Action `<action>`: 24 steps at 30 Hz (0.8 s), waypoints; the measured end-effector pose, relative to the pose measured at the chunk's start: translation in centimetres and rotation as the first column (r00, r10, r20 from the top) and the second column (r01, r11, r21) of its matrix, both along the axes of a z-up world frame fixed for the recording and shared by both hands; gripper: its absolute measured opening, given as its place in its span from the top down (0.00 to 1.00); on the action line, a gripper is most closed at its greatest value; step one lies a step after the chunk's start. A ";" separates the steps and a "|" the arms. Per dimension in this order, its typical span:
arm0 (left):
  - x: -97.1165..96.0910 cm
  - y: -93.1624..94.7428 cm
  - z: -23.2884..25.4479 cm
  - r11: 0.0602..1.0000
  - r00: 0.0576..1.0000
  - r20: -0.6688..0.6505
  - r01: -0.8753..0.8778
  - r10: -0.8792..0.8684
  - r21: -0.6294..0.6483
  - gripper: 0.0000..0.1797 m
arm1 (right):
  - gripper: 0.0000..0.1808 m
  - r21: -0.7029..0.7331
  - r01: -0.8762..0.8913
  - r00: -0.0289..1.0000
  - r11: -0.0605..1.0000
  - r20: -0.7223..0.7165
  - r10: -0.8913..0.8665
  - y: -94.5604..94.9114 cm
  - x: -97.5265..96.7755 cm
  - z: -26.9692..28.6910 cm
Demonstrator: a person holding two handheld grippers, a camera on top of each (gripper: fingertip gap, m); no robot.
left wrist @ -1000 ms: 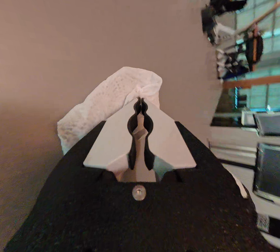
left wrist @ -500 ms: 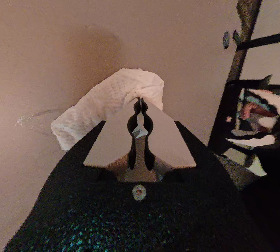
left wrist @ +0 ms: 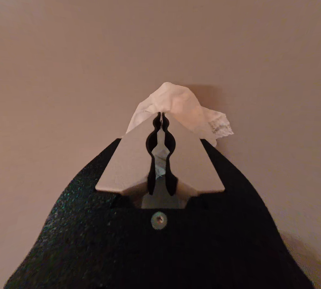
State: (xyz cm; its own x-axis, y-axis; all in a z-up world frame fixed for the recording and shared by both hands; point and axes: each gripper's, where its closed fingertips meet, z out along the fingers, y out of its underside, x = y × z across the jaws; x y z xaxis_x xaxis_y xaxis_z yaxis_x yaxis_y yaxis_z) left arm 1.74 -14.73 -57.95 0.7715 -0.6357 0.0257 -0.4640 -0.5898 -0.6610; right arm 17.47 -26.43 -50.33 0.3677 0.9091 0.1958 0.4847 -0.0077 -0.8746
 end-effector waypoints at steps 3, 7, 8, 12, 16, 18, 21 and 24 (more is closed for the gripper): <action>-1.4 3.0 0.0 0.993 0.993 -0.013 -0.115 0.116 0.034 1.00 | 0.85 0.009 0.019 0.999 1.000 0.046 -0.020 0.1 0.8 -0.9; 3.7 -2.9 0.1 0.995 0.995 0.019 0.102 -0.101 -0.011 1.00 | 0.85 -0.017 0.085 0.995 0.996 0.059 -0.084 0.2 3.2 -1.8; 3.4 -4.6 0.0 0.988 0.988 -0.007 0.157 -0.157 -0.011 1.00 | 0.85 -0.023 0.113 0.993 0.993 0.049 -0.111 0.1 4.1 -1.7; -6.9 1.7 -0.1 0.994 0.965 -0.249 -0.068 0.086 0.083 1.00 | 0.84 -0.039 0.215 0.977 0.976 0.017 -0.215 -1.2 8.0 -2.2; -7.8 10.5 -0.2 0.955 0.943 -0.194 -0.238 0.271 0.176 1.00 | 0.82 -0.003 0.270 0.959 0.963 0.096 -0.268 -1.8 10.3 -3.8; -3.2 9.2 -0.1 0.969 0.923 -0.369 -0.015 0.107 0.245 1.00 | 0.82 0.016 0.280 0.952 0.960 0.123 -0.280 -2.0 10.8 -4.1; 2.9 3.5 0.2 0.868 0.782 -0.615 0.369 -0.097 0.332 1.00 | 0.82 -0.019 0.330 0.941 0.944 0.091 -0.327 -2.4 11.5 -4.4; 3.6 4.0 0.3 0.721 0.644 -0.760 0.566 -0.085 0.399 1.00 | 0.82 -0.045 0.378 0.924 0.925 0.082 -0.373 -2.9 12.4 -5.4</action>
State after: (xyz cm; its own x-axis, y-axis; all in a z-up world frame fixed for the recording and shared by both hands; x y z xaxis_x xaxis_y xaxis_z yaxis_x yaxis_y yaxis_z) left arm 5.30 -10.77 -57.63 0.1503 -0.5417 -0.8270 -0.9727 0.0684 -0.2216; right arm 29.91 -29.35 -55.70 0.6717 0.7177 0.1839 0.4964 -0.2517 -0.8308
